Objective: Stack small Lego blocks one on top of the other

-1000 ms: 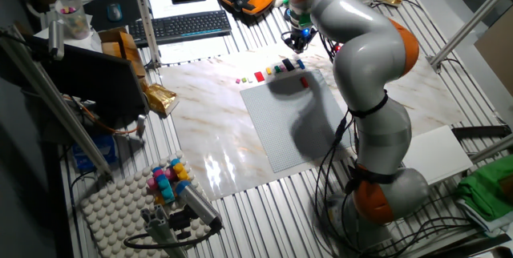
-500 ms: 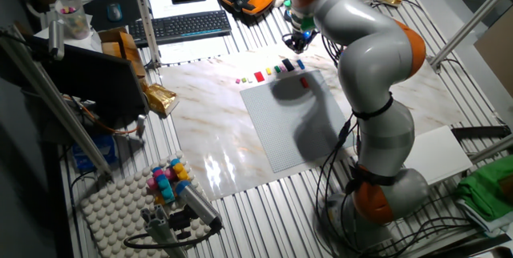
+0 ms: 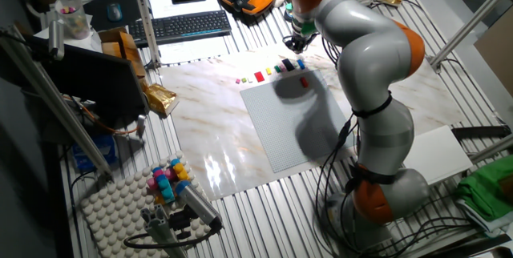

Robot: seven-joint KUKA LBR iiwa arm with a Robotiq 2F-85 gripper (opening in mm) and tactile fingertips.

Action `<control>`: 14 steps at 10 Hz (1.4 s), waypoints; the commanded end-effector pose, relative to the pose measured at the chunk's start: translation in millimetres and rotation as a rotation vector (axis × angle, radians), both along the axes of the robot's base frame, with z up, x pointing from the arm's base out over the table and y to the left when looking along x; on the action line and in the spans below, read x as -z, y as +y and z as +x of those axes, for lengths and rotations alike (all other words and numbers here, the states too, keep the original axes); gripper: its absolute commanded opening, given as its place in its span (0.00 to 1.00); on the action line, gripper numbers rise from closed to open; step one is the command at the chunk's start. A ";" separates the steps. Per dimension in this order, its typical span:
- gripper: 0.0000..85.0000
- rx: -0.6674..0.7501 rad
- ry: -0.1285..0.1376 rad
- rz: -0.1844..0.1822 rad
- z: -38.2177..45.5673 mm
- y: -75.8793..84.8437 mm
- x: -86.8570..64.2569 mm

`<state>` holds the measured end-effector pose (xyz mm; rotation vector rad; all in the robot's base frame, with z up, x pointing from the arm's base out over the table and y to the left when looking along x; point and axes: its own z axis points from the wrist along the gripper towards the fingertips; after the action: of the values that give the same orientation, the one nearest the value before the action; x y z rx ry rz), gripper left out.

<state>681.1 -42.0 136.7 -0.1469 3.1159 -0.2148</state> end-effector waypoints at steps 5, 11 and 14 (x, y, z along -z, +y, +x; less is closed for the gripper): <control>0.33 -0.018 -0.020 0.007 13.3 -16.7 27.6; 0.38 -0.045 -0.031 0.022 13.0 -23.7 50.3; 0.38 -0.047 0.031 0.029 13.0 -23.7 50.3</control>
<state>694.2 -65.7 86.3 -0.2219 3.1387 -0.1681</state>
